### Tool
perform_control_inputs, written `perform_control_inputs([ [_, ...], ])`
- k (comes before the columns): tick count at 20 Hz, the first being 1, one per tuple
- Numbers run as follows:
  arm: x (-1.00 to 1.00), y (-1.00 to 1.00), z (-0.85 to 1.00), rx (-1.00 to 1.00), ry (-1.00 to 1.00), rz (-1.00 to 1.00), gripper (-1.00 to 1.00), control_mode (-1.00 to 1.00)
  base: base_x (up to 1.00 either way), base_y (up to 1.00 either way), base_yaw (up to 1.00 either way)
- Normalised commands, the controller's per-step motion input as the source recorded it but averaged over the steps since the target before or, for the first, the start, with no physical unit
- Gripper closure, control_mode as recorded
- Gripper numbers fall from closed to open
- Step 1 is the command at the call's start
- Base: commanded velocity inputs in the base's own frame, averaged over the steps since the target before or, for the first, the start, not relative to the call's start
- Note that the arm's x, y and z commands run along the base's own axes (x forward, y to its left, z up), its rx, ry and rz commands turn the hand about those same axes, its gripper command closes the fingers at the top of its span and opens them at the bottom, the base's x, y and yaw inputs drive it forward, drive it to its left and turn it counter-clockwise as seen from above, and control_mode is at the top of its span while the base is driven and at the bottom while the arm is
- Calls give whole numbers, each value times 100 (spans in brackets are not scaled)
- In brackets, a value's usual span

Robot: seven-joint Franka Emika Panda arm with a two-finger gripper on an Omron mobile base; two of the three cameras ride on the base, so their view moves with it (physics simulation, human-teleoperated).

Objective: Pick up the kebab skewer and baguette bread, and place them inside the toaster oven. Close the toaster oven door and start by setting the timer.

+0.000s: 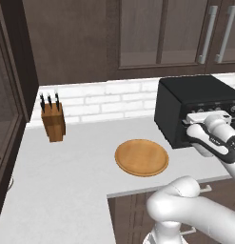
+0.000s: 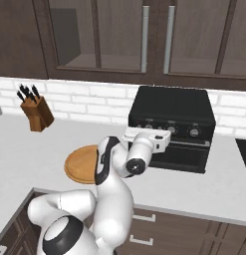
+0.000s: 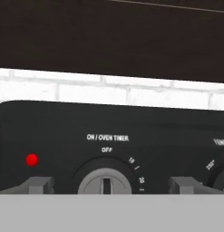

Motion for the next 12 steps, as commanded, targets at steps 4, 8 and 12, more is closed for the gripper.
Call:
perform_control_inputs([
  [4, 15, 0, 0, 0, 0, 0, -100, -100, 0, 0, 0],
  [8, 0, 0, 0, 0, 0, 0, -100, -100, 0, 0, 0],
  [12, 0, 0, 0, 0, 0, 0, -100, -100, 0, 0, 0],
])
